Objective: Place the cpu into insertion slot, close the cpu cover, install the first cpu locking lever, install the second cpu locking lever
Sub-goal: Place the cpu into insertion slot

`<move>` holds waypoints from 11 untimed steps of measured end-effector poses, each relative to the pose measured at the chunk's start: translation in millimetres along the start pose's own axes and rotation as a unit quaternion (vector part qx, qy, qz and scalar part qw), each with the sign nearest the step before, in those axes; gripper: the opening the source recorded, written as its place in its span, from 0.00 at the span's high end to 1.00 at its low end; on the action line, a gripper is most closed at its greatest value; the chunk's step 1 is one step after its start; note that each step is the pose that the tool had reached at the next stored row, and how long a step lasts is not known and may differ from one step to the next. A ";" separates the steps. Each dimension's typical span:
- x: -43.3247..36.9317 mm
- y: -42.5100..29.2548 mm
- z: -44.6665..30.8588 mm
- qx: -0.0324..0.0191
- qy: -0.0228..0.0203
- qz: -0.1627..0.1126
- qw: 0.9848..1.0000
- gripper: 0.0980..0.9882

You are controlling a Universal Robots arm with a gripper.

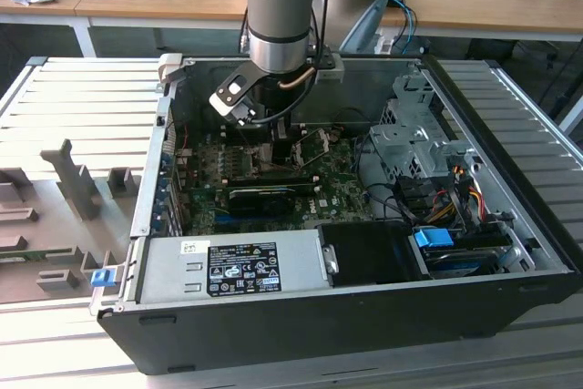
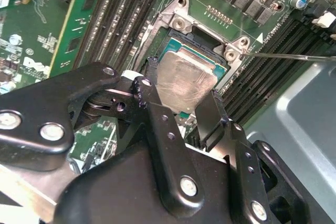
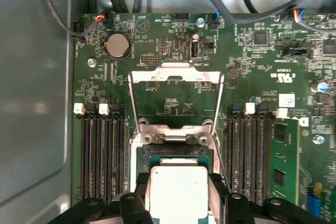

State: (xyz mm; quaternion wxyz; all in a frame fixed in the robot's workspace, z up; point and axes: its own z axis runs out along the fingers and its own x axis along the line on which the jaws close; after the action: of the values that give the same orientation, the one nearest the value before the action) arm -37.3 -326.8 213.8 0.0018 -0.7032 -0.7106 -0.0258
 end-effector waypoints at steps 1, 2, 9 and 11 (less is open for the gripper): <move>0.0 -0.1 3.0 0.000 0.000 0.000 1.000 0.52; -0.1 -0.2 3.9 0.000 -0.001 0.003 1.000 0.52; -0.2 1.5 7.5 0.000 -0.002 0.007 1.000 0.52; -0.4 1.4 10.4 0.000 -0.003 0.007 1.000 0.52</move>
State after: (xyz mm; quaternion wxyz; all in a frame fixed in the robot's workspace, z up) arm -35.4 -326.8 203.4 0.0002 -0.7079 -0.7059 -0.0239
